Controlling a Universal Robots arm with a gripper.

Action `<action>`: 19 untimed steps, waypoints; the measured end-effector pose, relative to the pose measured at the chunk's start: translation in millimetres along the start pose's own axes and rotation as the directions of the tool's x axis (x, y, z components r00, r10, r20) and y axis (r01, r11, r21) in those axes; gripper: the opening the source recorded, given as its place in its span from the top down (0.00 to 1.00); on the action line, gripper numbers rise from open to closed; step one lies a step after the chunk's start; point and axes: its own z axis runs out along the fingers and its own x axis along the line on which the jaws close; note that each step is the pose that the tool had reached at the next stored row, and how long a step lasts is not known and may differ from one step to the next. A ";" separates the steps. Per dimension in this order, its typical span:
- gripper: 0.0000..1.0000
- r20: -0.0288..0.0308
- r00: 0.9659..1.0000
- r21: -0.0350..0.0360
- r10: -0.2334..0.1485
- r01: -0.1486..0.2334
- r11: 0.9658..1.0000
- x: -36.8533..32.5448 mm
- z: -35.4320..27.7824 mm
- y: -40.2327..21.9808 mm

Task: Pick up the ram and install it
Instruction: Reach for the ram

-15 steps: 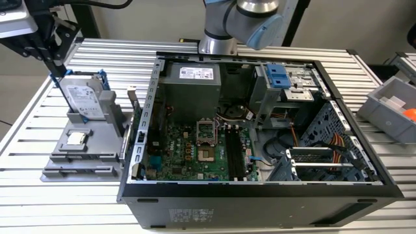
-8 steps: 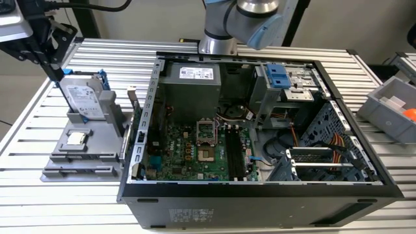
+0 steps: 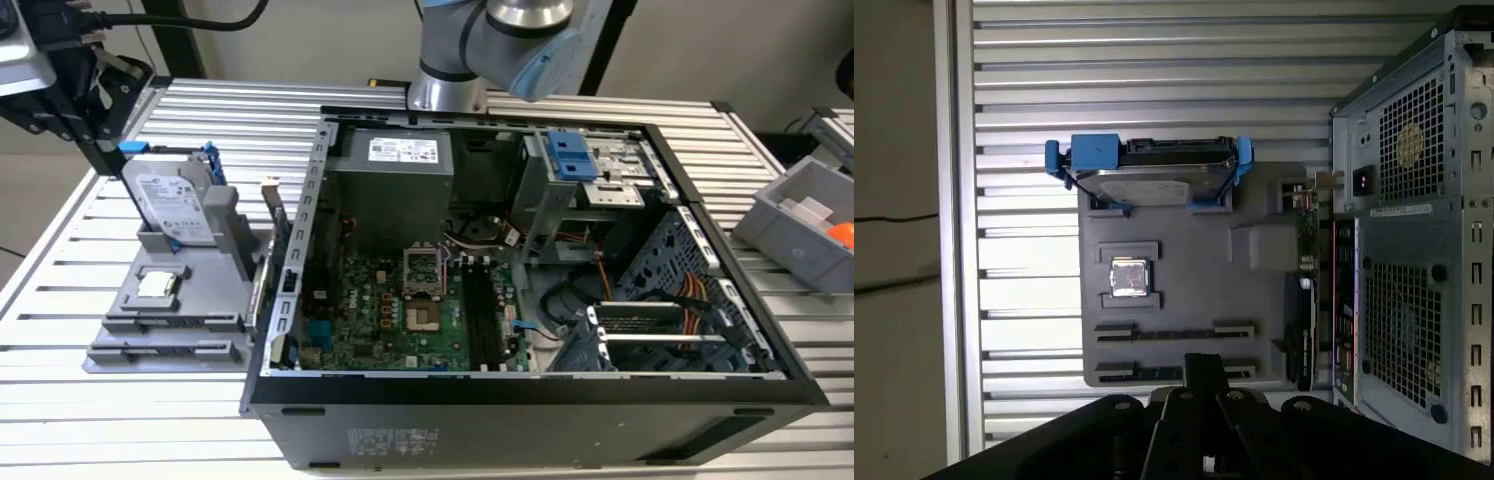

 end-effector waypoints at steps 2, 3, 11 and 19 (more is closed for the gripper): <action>1.00 0.000 1.000 0.000 0.000 0.000 1.000 0.0 -0.1 -2.9; 1.00 0.000 1.000 0.000 0.000 0.000 1.000 0.1 -0.2 -4.3; 1.00 0.000 1.000 0.000 0.000 0.000 1.000 0.5 -0.8 -15.5; 1.00 0.000 1.000 0.000 0.000 0.000 1.000 1.1 -1.3 -26.9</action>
